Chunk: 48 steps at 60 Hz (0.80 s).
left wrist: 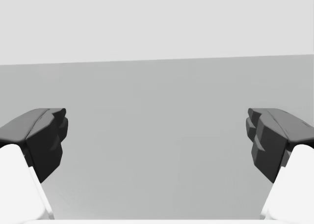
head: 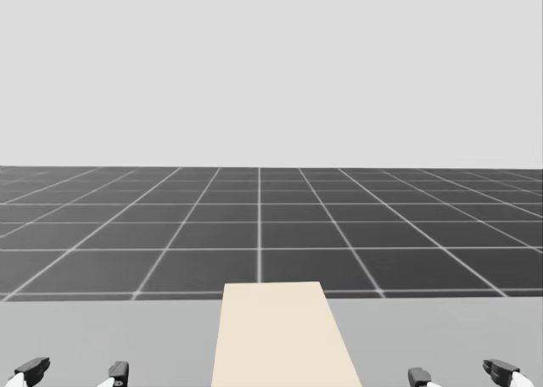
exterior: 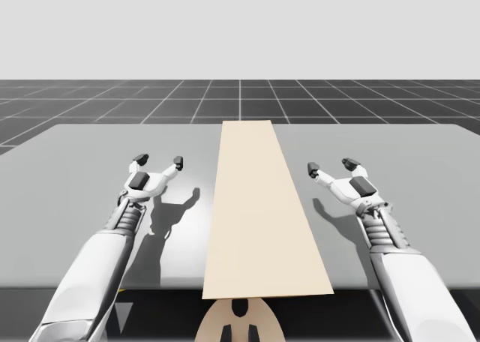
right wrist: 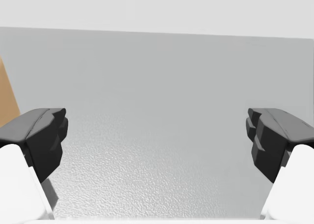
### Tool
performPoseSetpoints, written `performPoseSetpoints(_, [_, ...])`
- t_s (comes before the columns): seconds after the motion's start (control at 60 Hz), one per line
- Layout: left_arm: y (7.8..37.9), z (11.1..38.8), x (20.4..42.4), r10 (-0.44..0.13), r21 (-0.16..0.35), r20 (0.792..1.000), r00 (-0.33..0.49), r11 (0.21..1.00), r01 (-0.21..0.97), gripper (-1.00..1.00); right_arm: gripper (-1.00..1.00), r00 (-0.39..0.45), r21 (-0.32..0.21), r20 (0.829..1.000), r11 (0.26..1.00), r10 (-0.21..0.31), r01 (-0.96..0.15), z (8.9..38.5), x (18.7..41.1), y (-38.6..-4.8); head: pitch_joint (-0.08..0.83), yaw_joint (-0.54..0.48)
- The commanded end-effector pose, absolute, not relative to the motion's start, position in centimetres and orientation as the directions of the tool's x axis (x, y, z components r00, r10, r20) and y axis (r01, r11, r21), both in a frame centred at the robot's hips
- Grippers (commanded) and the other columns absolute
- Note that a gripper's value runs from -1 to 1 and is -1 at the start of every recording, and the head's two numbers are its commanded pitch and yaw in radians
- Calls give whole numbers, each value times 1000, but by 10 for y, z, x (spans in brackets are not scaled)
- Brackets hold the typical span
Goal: Retrieve the object from inside the box.
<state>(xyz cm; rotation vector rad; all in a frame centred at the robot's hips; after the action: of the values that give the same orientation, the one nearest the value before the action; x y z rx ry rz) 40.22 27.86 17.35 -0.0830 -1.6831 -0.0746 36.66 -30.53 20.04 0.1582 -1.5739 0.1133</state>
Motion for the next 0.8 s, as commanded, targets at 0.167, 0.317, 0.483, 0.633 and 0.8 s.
performPoseSetpoints(0.167, [279, 171, 404, 3, 4, 998, -67, 994, 112, -1000, -1000, 11, 9, 1000, 983, -7, -184, 198, 367, -306, 16, -33])
performPoseSetpoints(0.317, [282, 165, 405, -7, -3, 999, 37, 970, 241, -1000, -1000, 11, 2, 1000, 935, 2, -355, 196, 361, -305, 16, -32])
performPoseSetpoints(0.483, [278, 160, 396, -104, 53, 990, 91, 895, 444, -1000, -1000, 12, -15, 1000, 868, 24, -496, 195, 352, -295, 14, -38])
performPoseSetpoints(0.633, [266, 157, 376, -197, 138, 980, 20, 751, 645, -1000, -1000, -67, -105, 994, 736, 81, -669, 194, 333, -276, 15, -40])
performPoseSetpoints(0.8, [254, 156, 350, -276, 232, 957, -86, 559, 796, -1000, -1000, -163, -192, 981, 658, 105, -728, 192, 318, -268, 12, -45])
